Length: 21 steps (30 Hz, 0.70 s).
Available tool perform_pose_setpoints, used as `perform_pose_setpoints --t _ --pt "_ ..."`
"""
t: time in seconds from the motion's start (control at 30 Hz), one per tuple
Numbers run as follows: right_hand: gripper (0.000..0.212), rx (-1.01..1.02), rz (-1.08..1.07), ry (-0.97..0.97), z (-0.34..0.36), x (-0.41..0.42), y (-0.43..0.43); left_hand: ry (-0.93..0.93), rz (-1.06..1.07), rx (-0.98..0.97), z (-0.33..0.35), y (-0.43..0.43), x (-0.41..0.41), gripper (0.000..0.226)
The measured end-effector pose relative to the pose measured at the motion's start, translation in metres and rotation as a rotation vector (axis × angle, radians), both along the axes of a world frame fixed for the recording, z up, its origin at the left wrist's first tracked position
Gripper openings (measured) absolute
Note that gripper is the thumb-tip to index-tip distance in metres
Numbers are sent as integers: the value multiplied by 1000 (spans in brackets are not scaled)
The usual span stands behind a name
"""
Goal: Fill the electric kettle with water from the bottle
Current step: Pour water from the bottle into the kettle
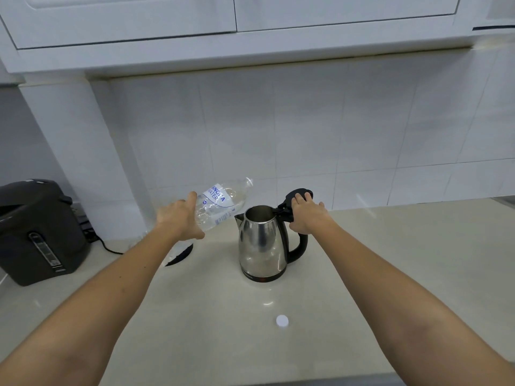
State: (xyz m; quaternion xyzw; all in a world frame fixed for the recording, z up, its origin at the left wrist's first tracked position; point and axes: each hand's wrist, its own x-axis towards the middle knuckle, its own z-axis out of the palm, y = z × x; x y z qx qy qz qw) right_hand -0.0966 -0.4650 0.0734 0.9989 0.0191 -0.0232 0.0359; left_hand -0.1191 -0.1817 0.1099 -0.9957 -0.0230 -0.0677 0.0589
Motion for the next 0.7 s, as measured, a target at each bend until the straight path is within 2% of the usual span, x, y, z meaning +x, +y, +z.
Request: perform_pose_setpoints --t 0.17,0.47,0.7 --pt "74 -21 -4 -14 -4 -3 3 4 -17 -385 -37 -3 -9 81" --pt "77 -38 -29 -18 -8 -6 3 -212 111 -1098 -125 -25 -33 85" --pt "78 -36 -27 -25 -13 -8 5 -236 99 -1236 -159 -30 -46 91"
